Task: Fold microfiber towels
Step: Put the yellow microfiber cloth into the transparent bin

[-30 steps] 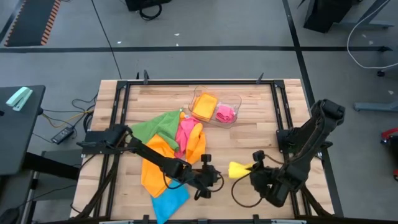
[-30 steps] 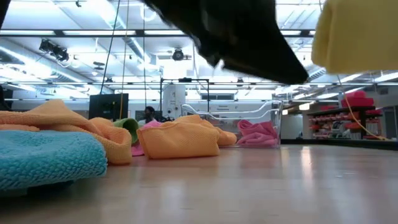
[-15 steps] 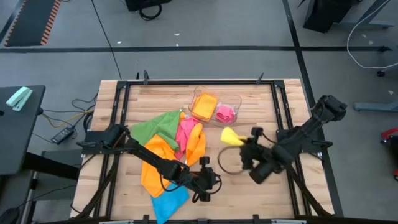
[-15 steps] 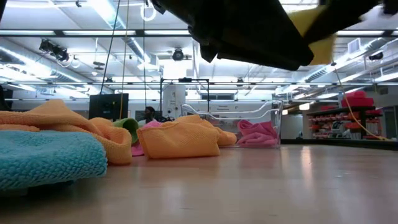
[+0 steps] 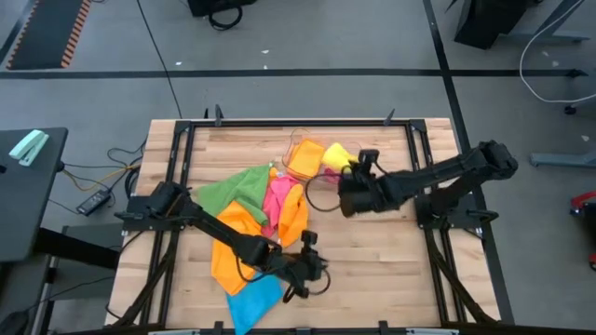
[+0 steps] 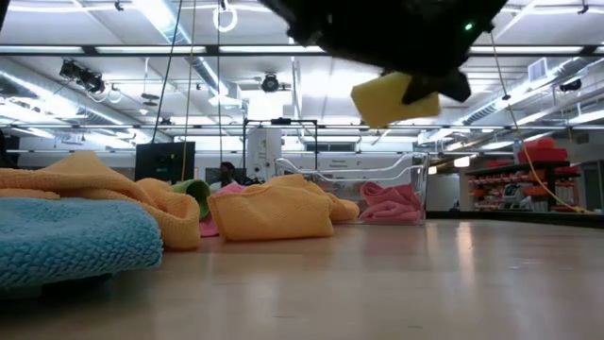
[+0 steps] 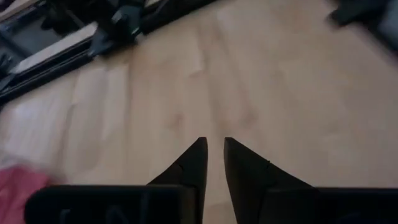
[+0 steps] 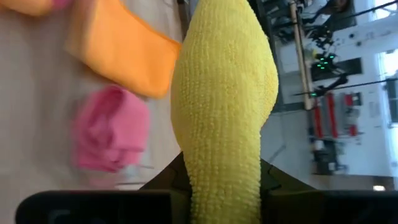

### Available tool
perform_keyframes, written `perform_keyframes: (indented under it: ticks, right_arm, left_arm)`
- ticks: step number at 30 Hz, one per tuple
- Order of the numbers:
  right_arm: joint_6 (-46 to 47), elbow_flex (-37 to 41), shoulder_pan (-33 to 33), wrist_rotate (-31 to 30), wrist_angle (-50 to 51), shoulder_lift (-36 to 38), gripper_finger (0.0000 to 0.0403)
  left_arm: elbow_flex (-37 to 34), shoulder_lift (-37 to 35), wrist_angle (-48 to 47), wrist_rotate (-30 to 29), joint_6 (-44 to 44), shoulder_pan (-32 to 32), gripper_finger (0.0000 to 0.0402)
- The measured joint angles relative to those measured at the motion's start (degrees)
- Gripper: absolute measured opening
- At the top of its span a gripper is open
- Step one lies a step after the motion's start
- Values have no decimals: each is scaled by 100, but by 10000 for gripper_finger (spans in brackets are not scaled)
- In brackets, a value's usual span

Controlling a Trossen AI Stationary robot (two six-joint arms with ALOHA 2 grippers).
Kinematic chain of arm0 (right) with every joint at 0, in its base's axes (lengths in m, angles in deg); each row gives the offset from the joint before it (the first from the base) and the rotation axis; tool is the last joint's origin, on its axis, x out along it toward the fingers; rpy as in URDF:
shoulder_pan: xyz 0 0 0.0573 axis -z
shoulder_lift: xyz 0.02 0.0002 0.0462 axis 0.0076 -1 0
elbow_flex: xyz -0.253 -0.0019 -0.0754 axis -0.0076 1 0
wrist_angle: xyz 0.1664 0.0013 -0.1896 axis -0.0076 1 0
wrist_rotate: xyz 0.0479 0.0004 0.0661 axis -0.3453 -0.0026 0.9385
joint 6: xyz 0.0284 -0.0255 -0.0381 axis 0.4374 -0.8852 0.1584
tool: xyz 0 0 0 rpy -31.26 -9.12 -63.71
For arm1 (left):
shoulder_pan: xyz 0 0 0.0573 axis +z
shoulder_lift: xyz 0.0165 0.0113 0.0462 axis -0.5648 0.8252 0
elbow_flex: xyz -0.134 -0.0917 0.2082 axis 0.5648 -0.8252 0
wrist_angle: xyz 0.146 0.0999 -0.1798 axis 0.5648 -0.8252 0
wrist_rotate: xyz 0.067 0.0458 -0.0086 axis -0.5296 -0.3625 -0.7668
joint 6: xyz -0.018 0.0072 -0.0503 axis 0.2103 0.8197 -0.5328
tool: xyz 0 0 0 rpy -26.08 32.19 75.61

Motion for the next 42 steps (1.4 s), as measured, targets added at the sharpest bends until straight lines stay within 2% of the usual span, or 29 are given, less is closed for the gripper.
perform_keyframes:
  ticks: [3, 6, 14, 19, 25, 28, 33, 42]
  right_arm:
    - [-924, 0, 431, 51, -410, 0, 79]
    - [-1720, 0, 825, 391, -887, 0, 79]
    - [-2755, 0, 1661, 1509, -2345, -108, 79]
    - [-3080, -6, 1901, 2065, -3154, -335, 79]
    - [-3698, 0, 2089, 2104, -3945, -977, 79]
    - [-4009, 1, 2175, 2089, -4438, -1331, 79]
    - [-4392, -6, 2263, 2034, -5189, -1824, 78]
    - [-4585, -2, 2344, 2021, -5502, -2383, 78]
  left_arm:
    - [-2, -37, -313, -27, 15, 159, 53]
    - [-7, -124, -856, -22, 28, 228, 44]
    - [-94, -654, -2447, 1, -162, 147, 14]
    - [-888, -1127, -2405, 11, -335, 148, 9]
    - [-2008, -1918, -1792, -71, -480, 155, 22]
    - [-2472, -2329, -1349, -42, -475, 216, 16]
    - [-3107, -3104, -1132, -58, -572, 251, 7]
    - [-3957, -4226, -614, -59, -664, 250, 29]
